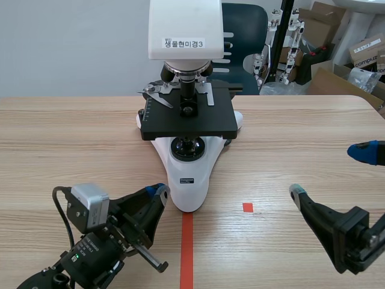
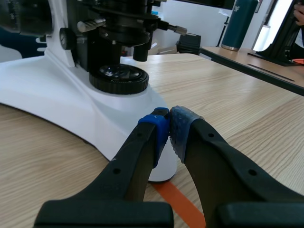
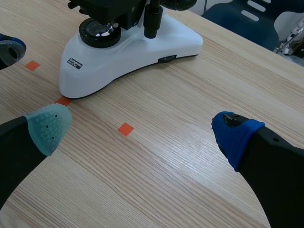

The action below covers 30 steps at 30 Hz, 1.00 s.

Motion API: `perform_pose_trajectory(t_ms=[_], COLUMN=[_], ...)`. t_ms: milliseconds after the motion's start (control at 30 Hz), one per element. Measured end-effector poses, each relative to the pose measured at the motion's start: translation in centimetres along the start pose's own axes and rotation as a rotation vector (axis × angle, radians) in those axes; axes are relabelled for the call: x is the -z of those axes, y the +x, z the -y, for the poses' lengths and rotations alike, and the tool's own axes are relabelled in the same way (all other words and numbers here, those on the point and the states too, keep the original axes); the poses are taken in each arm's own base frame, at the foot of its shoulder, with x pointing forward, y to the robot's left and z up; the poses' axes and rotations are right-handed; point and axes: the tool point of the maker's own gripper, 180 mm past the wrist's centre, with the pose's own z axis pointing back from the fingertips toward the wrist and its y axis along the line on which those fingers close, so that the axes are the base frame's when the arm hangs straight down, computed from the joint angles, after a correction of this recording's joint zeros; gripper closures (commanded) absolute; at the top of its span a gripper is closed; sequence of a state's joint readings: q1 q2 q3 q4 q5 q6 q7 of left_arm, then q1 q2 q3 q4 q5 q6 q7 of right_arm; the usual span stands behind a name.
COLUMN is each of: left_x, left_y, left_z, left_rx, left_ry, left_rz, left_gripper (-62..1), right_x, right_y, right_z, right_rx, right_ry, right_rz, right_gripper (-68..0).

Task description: Point at the diaphragm

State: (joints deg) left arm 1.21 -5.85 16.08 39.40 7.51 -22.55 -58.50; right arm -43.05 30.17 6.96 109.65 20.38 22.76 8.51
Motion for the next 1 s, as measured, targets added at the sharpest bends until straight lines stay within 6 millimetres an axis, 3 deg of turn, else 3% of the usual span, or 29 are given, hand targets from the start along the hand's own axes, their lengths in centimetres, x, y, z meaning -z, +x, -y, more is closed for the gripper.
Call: perform_pose_trajectory(t_ms=[300, 500, 600, 1000], left_x=[1.9, 2.7, 3.1, 3.2], left_y=[0.7, -0.2, 0.3, 0.6], left_z=[1.0, 0.4, 0.3, -0.1], left_rx=[-0.007, 0.068, 0.070, 0.098], left_ry=[-0.038, 0.019, 0.017, 0.033], left_rz=[0.038, -0.007, 0.016, 0.029], left_gripper=[-4.2, -4.2, -4.2, -4.2], right_x=[0.0, 0.0, 0.0, 0.0], right_y=[0.0, 0.0, 0.0, 0.0], right_z=[0.0, 0.0, 0.0, 0.0], right_rx=[0.000, 0.000, 0.000, 0.000], right_ry=[0.000, 0.000, 0.000, 0.000], right_rz=[0.000, 0.000, 0.000, 0.000], right_gripper=[-67.9, -67.9, -67.9, -67.9])
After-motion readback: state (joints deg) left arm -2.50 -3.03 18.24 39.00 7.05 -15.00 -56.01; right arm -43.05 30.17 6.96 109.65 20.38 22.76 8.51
